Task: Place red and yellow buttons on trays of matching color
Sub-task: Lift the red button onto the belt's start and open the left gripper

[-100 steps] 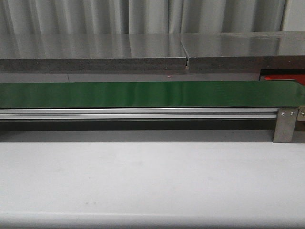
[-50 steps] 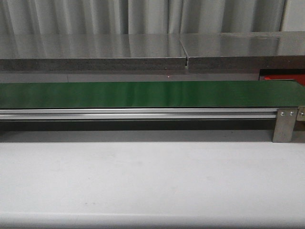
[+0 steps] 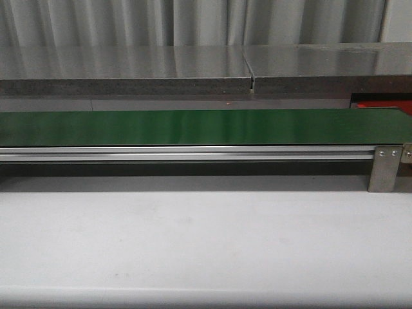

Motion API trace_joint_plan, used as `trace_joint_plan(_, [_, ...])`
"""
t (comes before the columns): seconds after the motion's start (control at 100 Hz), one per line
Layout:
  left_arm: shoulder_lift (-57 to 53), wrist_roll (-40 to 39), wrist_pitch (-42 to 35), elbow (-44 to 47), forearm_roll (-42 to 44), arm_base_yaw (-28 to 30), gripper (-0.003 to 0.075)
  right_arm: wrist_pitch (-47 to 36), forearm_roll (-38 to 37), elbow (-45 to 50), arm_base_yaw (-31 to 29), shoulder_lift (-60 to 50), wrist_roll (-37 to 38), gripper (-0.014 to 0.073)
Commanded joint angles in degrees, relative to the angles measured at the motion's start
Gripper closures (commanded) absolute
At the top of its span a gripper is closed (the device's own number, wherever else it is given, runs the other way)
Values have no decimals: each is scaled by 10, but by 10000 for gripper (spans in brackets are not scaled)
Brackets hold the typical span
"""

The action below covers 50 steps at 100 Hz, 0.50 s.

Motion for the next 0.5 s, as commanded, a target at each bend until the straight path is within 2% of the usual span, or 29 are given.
trace_joint_plan(0.0, [-32, 1, -1, -24, -14, -3, 276, -41, 8, -15, -1, 1, -4, 660])
trace_joint_plan(0.07, [-32, 1, 7, -33, -14, -4, 174, -41, 8, -15, -1, 1, -4, 660])
trace_joint_plan(0.14, [-32, 1, 15, -45, -13, -5, 122, -41, 8, -15, -1, 1, -4, 660])
trace_joint_plan(0.33, [-32, 1, 56, -103, 1, -6, 116, -41, 8, -15, -1, 1, -4, 660])
trace_joint_plan(0.49, [-40, -1, 63, -132, 52, 8, 117, -41, 8, -15, -1, 1, -4, 660])
